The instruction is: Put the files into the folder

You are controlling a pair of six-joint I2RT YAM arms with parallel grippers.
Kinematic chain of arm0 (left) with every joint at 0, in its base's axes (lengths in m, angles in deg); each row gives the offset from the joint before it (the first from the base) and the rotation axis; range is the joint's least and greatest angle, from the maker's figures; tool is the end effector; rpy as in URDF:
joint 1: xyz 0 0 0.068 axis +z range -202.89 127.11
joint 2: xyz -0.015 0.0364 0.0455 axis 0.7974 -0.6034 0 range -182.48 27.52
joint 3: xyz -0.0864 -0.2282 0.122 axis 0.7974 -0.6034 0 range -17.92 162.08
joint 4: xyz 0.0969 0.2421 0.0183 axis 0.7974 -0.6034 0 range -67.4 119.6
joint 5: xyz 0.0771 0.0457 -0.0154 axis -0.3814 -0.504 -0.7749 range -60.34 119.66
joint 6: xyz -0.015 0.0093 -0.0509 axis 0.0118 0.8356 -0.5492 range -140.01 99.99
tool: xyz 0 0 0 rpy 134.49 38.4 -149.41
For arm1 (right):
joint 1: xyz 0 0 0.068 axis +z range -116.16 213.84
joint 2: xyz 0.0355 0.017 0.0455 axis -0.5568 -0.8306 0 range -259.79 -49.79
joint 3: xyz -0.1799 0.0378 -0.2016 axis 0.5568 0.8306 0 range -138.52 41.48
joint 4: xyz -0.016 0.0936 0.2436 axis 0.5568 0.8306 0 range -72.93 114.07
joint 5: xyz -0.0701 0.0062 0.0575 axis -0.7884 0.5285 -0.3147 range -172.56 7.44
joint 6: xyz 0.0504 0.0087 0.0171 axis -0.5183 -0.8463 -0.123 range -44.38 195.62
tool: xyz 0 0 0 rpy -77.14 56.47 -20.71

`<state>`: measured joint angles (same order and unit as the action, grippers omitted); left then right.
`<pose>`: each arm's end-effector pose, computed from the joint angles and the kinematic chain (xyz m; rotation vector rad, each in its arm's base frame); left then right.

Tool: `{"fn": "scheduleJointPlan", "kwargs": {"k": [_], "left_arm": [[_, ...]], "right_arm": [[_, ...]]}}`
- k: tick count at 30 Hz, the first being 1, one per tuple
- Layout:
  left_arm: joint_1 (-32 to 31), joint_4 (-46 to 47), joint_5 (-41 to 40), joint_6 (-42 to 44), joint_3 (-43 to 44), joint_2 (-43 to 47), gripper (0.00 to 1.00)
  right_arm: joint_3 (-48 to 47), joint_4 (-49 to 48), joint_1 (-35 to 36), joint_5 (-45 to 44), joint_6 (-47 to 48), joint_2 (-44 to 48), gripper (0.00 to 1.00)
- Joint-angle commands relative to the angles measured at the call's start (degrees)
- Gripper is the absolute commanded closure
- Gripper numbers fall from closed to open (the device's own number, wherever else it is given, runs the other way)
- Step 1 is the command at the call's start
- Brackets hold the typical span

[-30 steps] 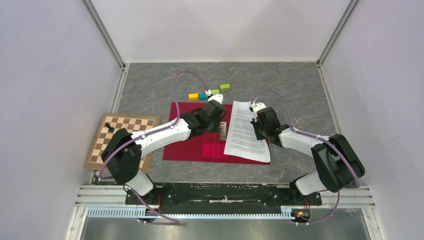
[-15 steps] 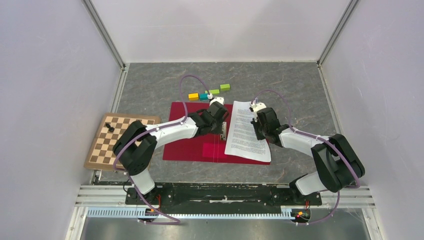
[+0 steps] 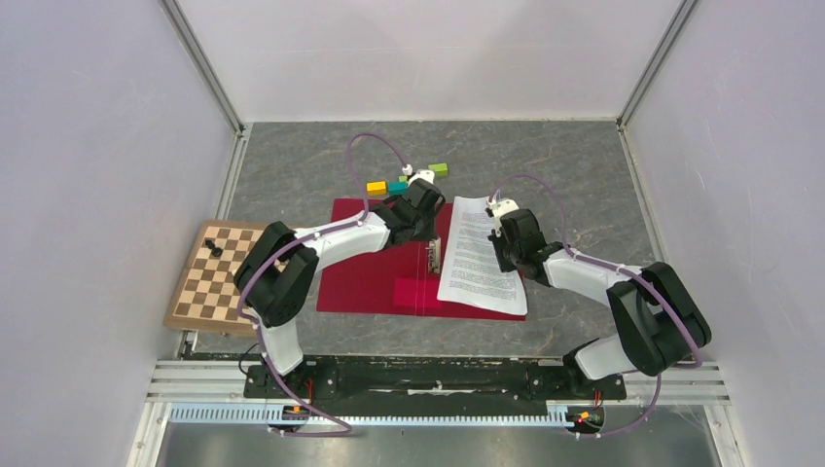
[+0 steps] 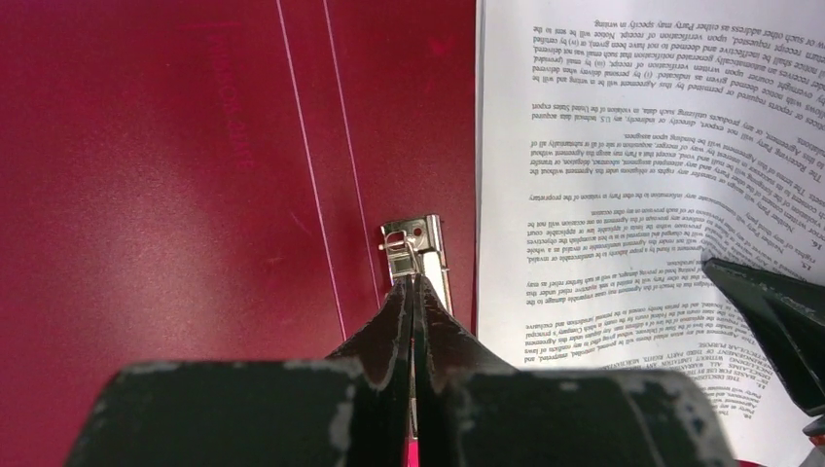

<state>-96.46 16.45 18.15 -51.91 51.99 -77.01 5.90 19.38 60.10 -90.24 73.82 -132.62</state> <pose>0.2911 -0.2672 0.1986 0.1521 2.4121 -0.3783 0.2427 0.1145 0.1531 -0.4551 2.3832 0.0586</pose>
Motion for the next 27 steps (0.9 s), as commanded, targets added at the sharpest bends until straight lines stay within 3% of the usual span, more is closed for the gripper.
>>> {"fn": "scheduleJointPlan", "kwargs": {"k": [1, 3, 6, 14, 19, 27], "left_arm": [[0.1, 0.6, -5.0, -2.2, -1.4, 3.3, 0.98], [0.6, 0.2, -7.7, -2.6, -4.0, 6.1, 0.96], [1.8, 3.2, -5.3, -3.2, -10.1, 11.6, 0.92], [3.2, 19.6, 15.9, -7.1, -24.2, 18.7, 0.92], [6.4, 32.6, 27.8, -12.9, -28.9, 16.6, 0.95], [9.0, 45.0, 34.9, -18.6, -28.9, 8.2, 0.96]], "right_arm": [[-0.4, -0.4, 0.1, -0.8, 0.9, 1.4, 1.00], [-0.4, -0.4, 0.1, -0.6, 0.9, 1.4, 1.00], [-0.4, -0.4, 0.2, -0.7, 0.8, 1.2, 1.00], [-0.5, -0.3, 0.1, -0.6, 0.8, 1.1, 1.00], [-0.5, -0.2, 0.1, -0.5, 0.7, 1.1, 1.00], [-0.5, -0.3, 0.2, -0.6, 0.9, 1.0, 1.00]]}}
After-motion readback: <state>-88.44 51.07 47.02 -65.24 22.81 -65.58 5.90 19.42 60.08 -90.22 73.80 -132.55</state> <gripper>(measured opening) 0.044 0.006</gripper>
